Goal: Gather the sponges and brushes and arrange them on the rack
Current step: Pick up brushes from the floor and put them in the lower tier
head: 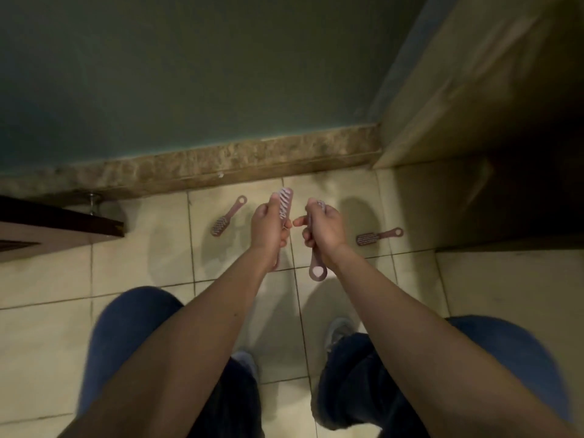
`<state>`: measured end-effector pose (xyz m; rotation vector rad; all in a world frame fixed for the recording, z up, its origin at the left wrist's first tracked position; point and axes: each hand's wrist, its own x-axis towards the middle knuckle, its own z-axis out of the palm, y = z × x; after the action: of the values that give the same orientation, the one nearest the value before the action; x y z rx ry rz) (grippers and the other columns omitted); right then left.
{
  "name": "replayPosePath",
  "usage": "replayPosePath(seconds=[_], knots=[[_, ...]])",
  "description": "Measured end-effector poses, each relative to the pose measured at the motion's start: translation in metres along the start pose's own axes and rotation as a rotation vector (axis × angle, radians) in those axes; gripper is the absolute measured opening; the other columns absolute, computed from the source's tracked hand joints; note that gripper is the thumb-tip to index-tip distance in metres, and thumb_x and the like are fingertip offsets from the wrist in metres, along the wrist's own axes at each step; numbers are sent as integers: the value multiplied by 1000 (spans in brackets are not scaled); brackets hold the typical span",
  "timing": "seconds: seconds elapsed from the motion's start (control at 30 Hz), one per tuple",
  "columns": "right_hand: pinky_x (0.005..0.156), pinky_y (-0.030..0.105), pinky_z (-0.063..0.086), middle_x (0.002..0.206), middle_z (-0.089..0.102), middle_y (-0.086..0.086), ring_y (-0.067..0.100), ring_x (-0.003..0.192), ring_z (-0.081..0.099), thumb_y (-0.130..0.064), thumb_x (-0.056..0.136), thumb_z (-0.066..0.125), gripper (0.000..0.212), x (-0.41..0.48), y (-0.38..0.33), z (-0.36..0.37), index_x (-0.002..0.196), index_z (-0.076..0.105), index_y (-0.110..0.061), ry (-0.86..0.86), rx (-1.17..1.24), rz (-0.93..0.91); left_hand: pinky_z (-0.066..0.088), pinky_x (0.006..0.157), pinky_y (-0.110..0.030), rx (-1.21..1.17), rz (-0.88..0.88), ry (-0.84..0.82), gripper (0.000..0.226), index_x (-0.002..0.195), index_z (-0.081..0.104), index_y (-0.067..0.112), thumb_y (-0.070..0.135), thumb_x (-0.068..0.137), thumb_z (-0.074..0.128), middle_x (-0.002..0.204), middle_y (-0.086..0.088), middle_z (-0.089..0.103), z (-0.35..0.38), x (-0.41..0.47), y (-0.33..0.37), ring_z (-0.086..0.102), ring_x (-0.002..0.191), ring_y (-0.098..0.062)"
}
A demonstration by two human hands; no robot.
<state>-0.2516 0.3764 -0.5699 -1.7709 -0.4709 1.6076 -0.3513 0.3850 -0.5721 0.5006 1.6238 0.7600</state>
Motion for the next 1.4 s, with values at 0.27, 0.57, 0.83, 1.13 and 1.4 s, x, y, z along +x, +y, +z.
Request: replayPosePath(seconds=[0.27,0.57,0.83,1.13,1.4], knots=[[38,19,29,67,64,3,10,39,41,-30,99,46,19,-168,-146,-14,89,51,-14,65,131,-60,19,35,-15,71,44,-114,34,98,50,10,42,100,41,59,-5,47,-8,-160,161,29,32,-7],[39,23,35,71,62,7,12,44,45,-29,101,45,24,-357,-289,-34,96,55,-8,148,247,-133,26,36,-20,205,146,-251,31,94,54,14,42,99,42,62,-3,54,-17,-329,311,37,36,-8],[37,22,35,72,61,7,13,45,46,-30,96,50,23,-456,-324,-63,100,56,-8,181,451,-172,29,38,-20,282,143,-436,27,97,51,13,36,102,38,64,-3,55,-16,-422,360,39,42,-11],[35,21,29,76,50,13,18,49,41,3,76,30,17,-519,-314,-113,80,46,-3,241,691,-178,38,39,-23,330,96,-666,41,114,52,4,-8,79,35,84,-10,62,11,-475,359,46,48,-11],[43,24,49,81,55,15,16,53,53,11,87,33,28,-561,-290,-189,108,51,8,463,685,-228,50,48,-20,494,161,-859,18,106,51,20,5,96,46,99,-8,68,68,-532,332,56,58,-10]])
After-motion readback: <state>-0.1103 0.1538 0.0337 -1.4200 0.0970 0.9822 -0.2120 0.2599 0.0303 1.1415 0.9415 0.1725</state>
